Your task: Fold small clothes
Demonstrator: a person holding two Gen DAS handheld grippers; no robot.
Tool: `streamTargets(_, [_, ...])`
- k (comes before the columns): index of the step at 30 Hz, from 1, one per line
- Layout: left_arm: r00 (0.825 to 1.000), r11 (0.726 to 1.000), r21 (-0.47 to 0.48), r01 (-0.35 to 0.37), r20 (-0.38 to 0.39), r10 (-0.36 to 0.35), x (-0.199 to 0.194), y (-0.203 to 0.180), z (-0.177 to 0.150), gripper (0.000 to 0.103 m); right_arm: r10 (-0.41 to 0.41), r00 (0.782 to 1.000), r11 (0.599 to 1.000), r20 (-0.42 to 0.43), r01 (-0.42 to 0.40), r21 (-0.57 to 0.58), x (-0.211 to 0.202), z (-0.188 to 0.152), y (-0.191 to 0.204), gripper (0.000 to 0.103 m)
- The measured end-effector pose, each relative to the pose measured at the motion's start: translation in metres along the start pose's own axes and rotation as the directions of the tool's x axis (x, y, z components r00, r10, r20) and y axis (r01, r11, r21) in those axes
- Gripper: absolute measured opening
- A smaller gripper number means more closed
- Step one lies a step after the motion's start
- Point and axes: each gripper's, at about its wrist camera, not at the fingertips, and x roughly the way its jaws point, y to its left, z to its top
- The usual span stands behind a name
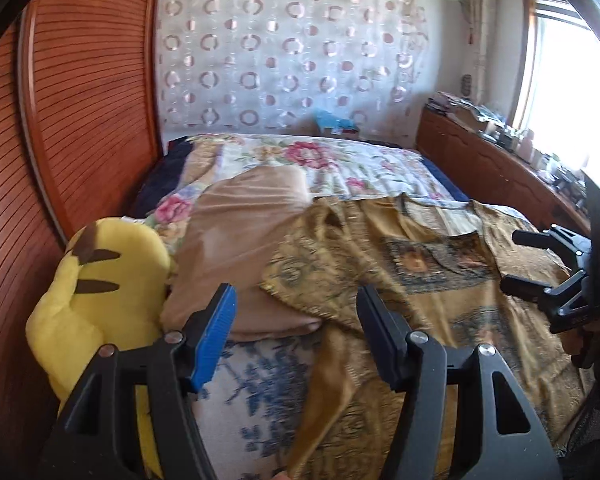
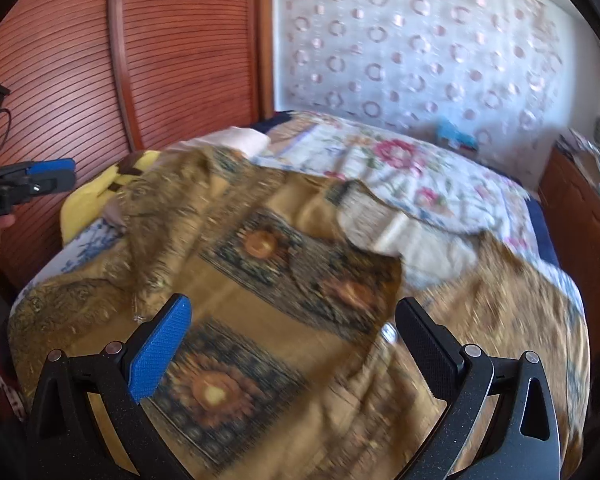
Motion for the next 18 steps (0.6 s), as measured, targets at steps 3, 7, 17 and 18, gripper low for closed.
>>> streamTargets(3, [0.999, 0.999, -0.026, -0.038, -0.001, 0.038, 0.003, 0.014, -0.008, 0.062, 0.058, 0.998, 0.997, 0.007, -0.058, -0.043, 0.015, 0.017, 0.02, 0.102])
streamTargets(7, [0.998, 0.997, -0.048, -0.064, -0.014, 0.063, 0.006, 0.028, -0.019, 0.062, 0.161, 0.987, 0.982, -0.014, -0.161, -0.097, 0.047, 0.042, 0.053, 0.093])
streamTargets(17, [0.995, 0.993, -0.07, -0.095, -0.023, 0.093, 0.001, 0.051, -0.029, 0.062, 0.273, 0.943, 0.927, -0.188, -0.31, -0.212, 0.119, 0.05, 0.122, 0.067])
streamTargets(18, [0.995, 0.993, -0.069, -0.095, -0.023, 0.093, 0.001, 0.051, -0.03, 0.062, 0.259, 0.944, 0.927, -0.204, -0.302, -0.222, 0.124, 0.047, 0.125, 0.065])
